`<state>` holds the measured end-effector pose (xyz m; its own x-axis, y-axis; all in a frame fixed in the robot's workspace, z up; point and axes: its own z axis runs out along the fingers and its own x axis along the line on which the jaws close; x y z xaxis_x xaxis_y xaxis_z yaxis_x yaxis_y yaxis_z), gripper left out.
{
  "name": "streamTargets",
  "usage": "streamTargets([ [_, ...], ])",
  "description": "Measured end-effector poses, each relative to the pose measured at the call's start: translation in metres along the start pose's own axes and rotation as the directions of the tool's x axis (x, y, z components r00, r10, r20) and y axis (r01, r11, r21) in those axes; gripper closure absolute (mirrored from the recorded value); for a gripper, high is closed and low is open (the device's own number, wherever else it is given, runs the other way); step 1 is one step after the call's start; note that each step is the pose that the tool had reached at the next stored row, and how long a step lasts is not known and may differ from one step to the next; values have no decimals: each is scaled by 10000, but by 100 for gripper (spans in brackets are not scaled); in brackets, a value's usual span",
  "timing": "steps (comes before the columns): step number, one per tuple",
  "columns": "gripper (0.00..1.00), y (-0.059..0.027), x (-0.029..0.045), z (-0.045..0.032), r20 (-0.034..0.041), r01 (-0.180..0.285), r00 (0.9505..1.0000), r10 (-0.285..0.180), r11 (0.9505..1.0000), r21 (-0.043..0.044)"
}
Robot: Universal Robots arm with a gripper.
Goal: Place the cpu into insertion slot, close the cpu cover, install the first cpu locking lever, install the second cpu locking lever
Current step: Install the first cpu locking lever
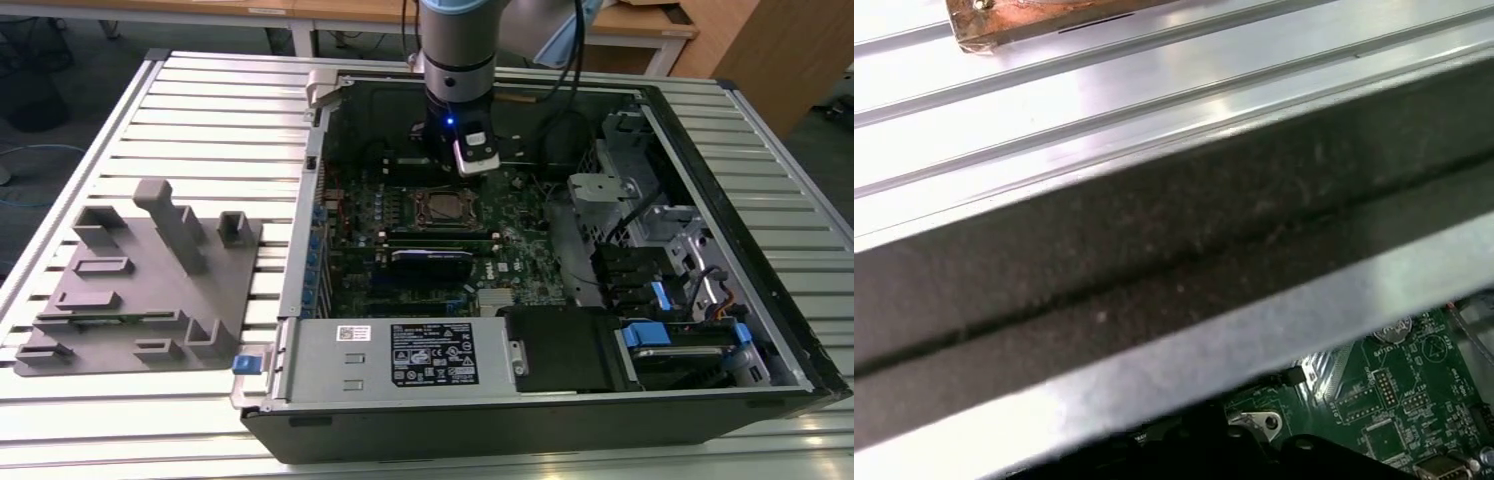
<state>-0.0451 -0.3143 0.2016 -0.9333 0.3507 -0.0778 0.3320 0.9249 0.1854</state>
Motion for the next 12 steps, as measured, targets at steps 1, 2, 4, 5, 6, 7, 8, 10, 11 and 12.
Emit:
streamTargets([
  [1,90,9,3,2,0,1,10000,-1,10000,-1],
  [2,90,16,6,3,1,-4,10000,4,10000,-1],
  [4,90,24,9,4,14,-81,10000,81,10000,6],
  [5,90,25,9,4,27,-142,9999,142,9999,10],
  [6,90,26,9,4,40,-207,9998,207,9998,14],
  [7,90,26,9,5,49,-256,9997,256,9997,17],
  [8,90,26,10,5,54,-284,9996,283,9996,18],
  [10,90,26,19,4,62,-315,9995,315,9995,25],
  [11,90,26,29,3,64,-321,9995,321,9995,26],
  [12,90,25,37,2,65,-321,9995,321,9995,24],
])
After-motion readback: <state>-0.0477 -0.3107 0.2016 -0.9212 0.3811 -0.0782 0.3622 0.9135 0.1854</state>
